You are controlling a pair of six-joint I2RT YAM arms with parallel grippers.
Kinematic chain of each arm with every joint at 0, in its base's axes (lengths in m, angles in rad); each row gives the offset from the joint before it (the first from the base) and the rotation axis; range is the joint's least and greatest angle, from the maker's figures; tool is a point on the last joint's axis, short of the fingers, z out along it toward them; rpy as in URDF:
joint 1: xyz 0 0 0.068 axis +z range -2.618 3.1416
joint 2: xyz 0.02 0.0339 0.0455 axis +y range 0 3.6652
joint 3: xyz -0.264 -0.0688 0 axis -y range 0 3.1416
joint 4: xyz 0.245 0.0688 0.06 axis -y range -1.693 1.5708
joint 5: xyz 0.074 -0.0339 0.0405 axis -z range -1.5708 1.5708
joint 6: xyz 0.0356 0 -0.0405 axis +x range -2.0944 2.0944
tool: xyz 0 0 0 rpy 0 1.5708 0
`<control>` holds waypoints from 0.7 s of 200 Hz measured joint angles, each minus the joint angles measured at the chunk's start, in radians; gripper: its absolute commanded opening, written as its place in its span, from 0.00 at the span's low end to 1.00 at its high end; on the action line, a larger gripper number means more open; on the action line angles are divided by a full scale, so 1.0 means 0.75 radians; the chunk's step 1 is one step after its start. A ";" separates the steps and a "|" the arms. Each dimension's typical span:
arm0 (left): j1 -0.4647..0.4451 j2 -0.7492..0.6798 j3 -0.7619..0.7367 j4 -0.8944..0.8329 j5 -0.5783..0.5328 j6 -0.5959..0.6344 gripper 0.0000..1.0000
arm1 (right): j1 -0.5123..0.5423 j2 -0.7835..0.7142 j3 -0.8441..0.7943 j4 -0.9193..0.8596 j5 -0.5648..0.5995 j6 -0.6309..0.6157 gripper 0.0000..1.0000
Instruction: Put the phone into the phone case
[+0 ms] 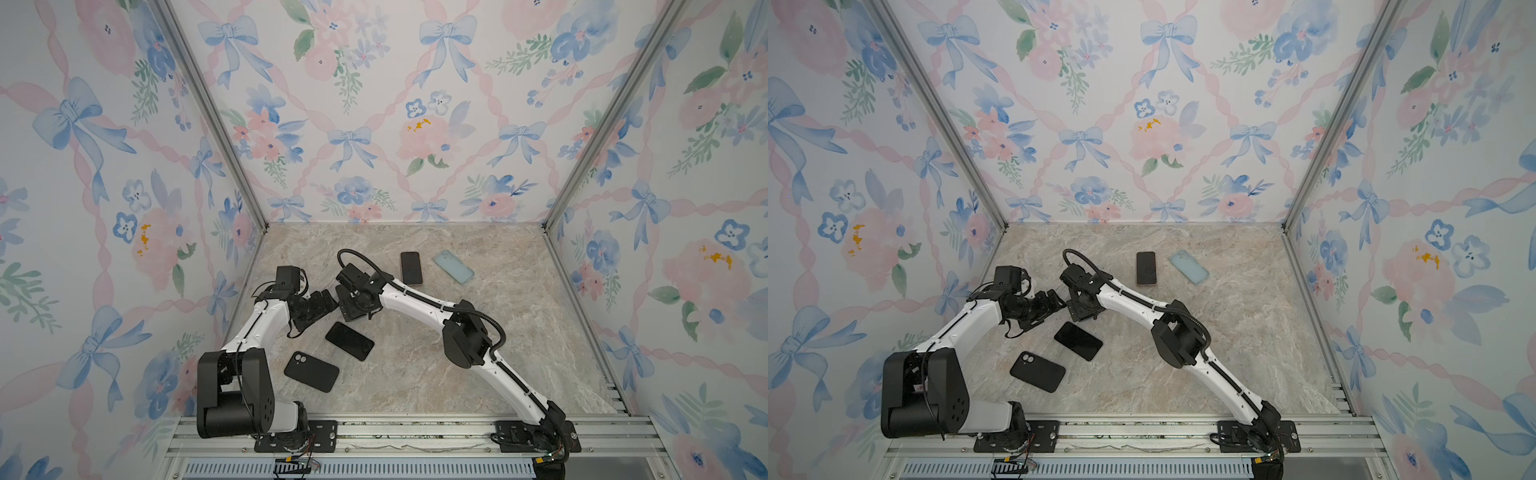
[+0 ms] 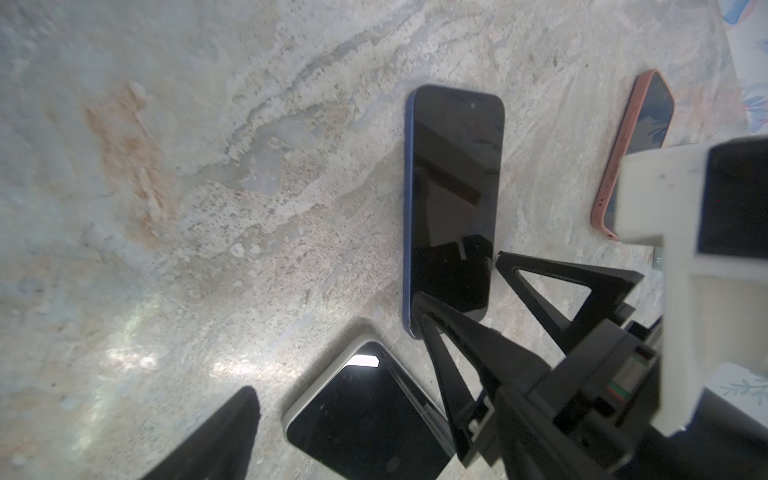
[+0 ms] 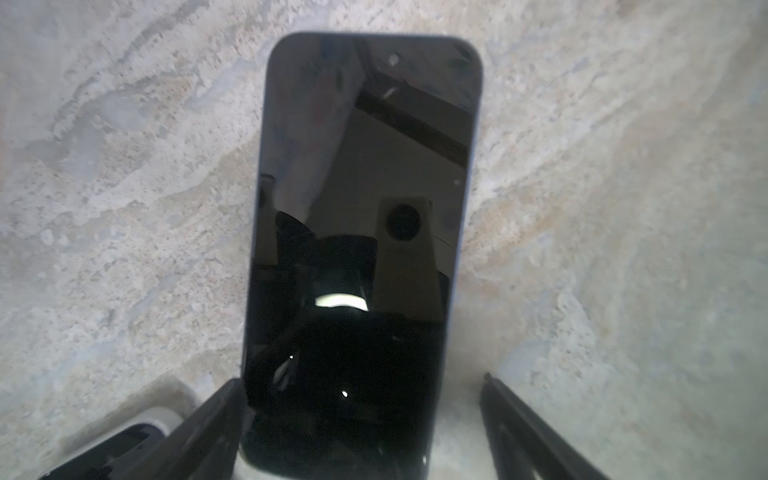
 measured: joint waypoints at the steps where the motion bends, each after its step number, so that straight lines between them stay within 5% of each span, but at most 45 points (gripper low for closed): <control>1: 0.000 0.000 0.001 0.000 0.001 0.000 0.91 | 0.000 0.000 0.000 -0.002 0.001 0.000 0.90; 140: 0.007 0.000 0.001 -0.016 0.002 0.010 0.91 | 0.012 0.001 0.001 -0.008 0.001 0.012 0.90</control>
